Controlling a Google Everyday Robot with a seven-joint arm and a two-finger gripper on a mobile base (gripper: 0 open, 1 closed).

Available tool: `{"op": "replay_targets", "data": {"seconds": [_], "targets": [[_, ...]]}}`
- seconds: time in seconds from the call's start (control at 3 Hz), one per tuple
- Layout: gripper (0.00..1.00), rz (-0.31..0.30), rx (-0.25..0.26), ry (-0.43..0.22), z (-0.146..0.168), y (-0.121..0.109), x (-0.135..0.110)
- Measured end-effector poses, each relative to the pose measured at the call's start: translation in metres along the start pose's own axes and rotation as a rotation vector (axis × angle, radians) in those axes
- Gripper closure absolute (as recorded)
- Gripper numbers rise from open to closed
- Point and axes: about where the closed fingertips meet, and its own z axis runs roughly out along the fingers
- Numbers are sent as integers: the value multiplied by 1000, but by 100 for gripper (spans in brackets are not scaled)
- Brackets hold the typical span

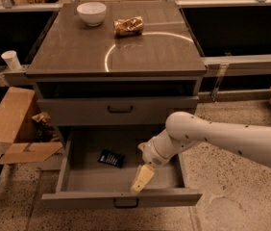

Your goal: Pick rxbar blueberry from middle drawer and place on counter

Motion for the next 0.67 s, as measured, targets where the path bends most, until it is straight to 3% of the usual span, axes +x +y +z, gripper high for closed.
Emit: {"op": "replay_targets", "data": {"seconds": [0.33, 0.67], "targets": [[0, 30, 6, -62, 17, -13, 3], [0, 49, 63, -170, 46, -56, 14]]}}
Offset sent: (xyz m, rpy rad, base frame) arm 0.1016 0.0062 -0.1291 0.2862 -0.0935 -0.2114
